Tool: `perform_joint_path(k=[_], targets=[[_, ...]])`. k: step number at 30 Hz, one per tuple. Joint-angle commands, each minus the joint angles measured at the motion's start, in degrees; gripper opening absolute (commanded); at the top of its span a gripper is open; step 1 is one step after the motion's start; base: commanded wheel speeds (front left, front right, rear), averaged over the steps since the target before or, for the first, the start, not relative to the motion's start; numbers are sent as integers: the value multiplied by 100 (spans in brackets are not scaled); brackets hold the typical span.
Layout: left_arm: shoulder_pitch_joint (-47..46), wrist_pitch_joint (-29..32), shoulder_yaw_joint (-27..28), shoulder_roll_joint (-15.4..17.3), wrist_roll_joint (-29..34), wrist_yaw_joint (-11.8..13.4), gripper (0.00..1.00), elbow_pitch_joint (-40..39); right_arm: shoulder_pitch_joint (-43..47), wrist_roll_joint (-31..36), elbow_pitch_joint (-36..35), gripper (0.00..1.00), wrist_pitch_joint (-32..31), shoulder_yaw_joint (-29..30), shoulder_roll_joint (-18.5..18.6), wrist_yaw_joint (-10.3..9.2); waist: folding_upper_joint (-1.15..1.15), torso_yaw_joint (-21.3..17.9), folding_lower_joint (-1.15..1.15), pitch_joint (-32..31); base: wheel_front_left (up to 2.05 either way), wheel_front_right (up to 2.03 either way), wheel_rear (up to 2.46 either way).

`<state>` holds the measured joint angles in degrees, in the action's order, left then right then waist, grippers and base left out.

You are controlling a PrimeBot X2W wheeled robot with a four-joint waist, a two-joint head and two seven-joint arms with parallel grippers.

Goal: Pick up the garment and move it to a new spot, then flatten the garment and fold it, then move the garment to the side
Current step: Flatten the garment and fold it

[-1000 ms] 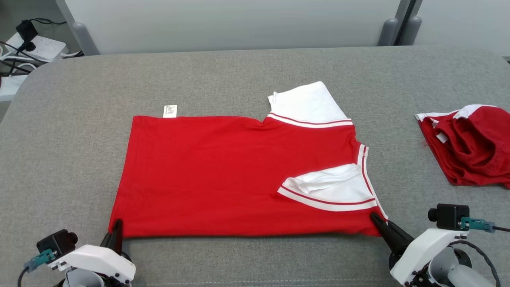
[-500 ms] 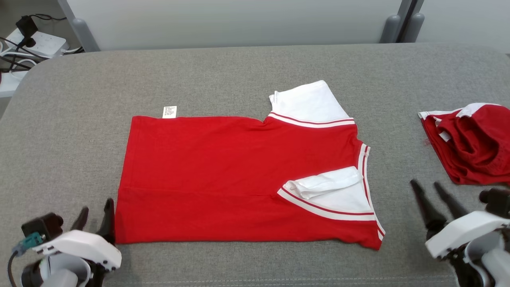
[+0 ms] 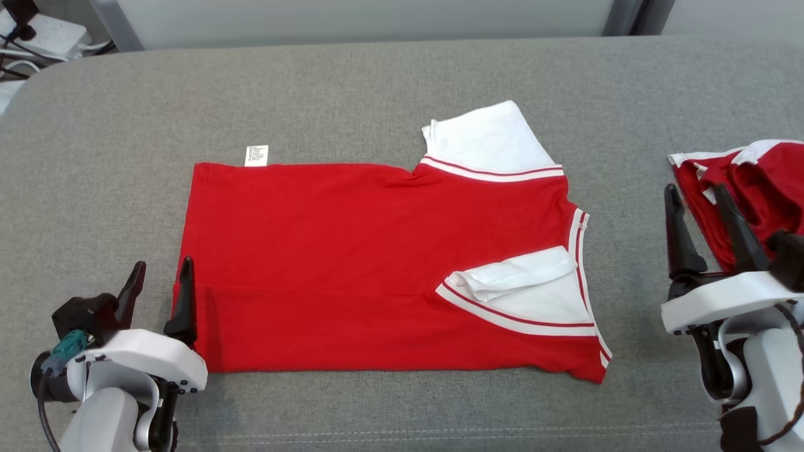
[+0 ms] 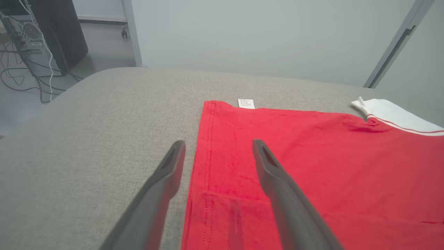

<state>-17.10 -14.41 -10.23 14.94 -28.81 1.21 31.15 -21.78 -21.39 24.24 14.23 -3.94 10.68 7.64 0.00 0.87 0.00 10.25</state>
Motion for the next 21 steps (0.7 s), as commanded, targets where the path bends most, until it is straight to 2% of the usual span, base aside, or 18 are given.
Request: perform_joint_path(k=[1,11,16,21], targets=[[-369,-58,254,167,124,-108,100,-98,-165,242,-207,100,75,-24,-92,-15,0,8,0,173,0,0,0],[-1343,-59,162,269,448,-547,100,459,-646,578,-236,100,76,-34,-408,-15,0,19,0,856,0,0,0],[-2074,106,-59,517,445,-774,100,982,-775,554,-239,100,76,-136,-489,-15,0,-71,0,1227,0,0,0],[-2752,505,-288,893,137,-862,100,1249,-839,507,-295,100,76,-228,-571,-15,0,-228,0,1595,0,0,0]])
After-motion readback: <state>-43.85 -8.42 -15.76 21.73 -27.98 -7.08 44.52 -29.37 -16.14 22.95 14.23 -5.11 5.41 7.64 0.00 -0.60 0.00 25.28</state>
